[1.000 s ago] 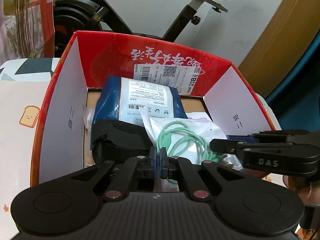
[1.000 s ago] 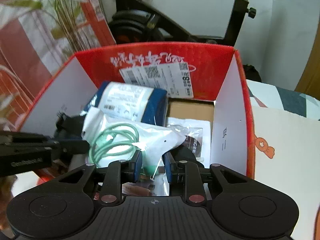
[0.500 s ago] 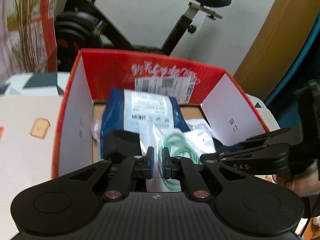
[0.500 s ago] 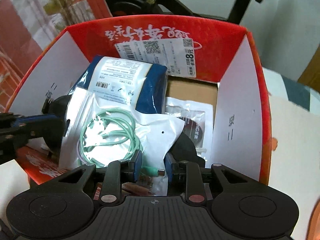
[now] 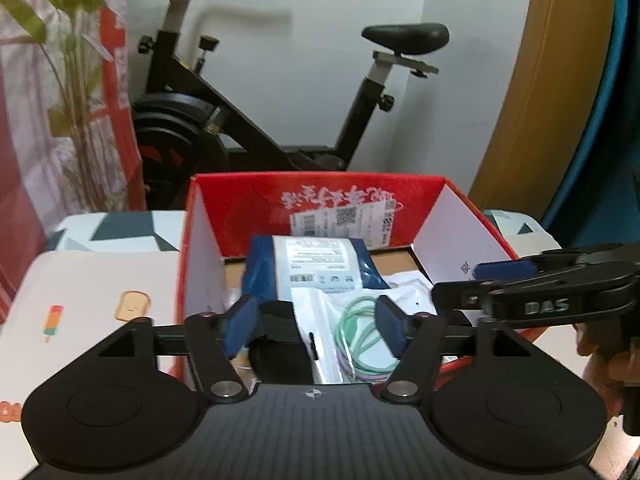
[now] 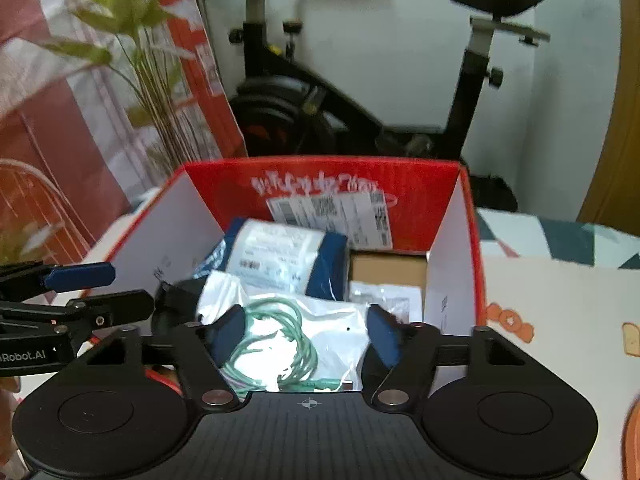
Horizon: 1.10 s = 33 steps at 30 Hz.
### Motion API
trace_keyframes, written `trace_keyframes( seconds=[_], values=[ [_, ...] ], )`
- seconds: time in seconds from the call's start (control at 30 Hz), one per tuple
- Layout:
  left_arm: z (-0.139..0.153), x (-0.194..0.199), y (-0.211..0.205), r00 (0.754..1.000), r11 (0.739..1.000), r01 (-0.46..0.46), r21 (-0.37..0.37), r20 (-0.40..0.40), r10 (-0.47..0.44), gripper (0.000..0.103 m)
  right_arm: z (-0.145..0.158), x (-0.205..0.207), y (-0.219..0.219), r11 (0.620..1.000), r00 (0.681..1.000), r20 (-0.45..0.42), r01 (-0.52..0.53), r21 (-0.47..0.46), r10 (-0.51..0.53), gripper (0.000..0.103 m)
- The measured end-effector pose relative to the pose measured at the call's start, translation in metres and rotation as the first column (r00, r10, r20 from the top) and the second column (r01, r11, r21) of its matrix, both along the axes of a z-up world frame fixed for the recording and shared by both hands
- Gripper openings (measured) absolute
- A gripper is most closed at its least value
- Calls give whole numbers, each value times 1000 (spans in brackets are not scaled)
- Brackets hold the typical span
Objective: Organize soft objects
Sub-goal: 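Move the left tool back toward the green leaf-shaped pouch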
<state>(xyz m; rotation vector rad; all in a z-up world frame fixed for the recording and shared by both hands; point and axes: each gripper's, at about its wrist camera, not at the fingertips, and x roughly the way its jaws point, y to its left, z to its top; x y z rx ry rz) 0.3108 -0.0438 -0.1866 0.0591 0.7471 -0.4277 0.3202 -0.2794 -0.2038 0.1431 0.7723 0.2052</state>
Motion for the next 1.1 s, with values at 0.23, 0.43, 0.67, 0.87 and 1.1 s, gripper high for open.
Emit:
trace_keyframes(
  seconds=[0.23, 0.43, 0.67, 0.87, 1.1],
  values=[
    [15, -23, 16, 996, 998, -65, 2, 62, 64, 103, 16, -30, -5, 999, 995, 105, 1, -36, 3, 103],
    [18, -42, 30, 993, 993, -116, -11, 36, 116, 103, 16, -57, -13, 1000, 989, 145, 10, -17, -7, 103],
    [3, -70, 40, 990, 990, -139, 24, 37, 138, 103, 1, -99, -16, 999, 979, 201, 27, -21, -22, 103],
    [-17, -94, 52, 981, 981, -193, -4, 12, 193, 103, -23, -138, -17, 999, 975, 224, 20, -46, -9, 103],
    [-37, -116, 51, 971, 971, -237, 30, 30, 236, 103, -67, -166, -28, 996, 988, 144, 58, -71, -47, 99]
  ],
)
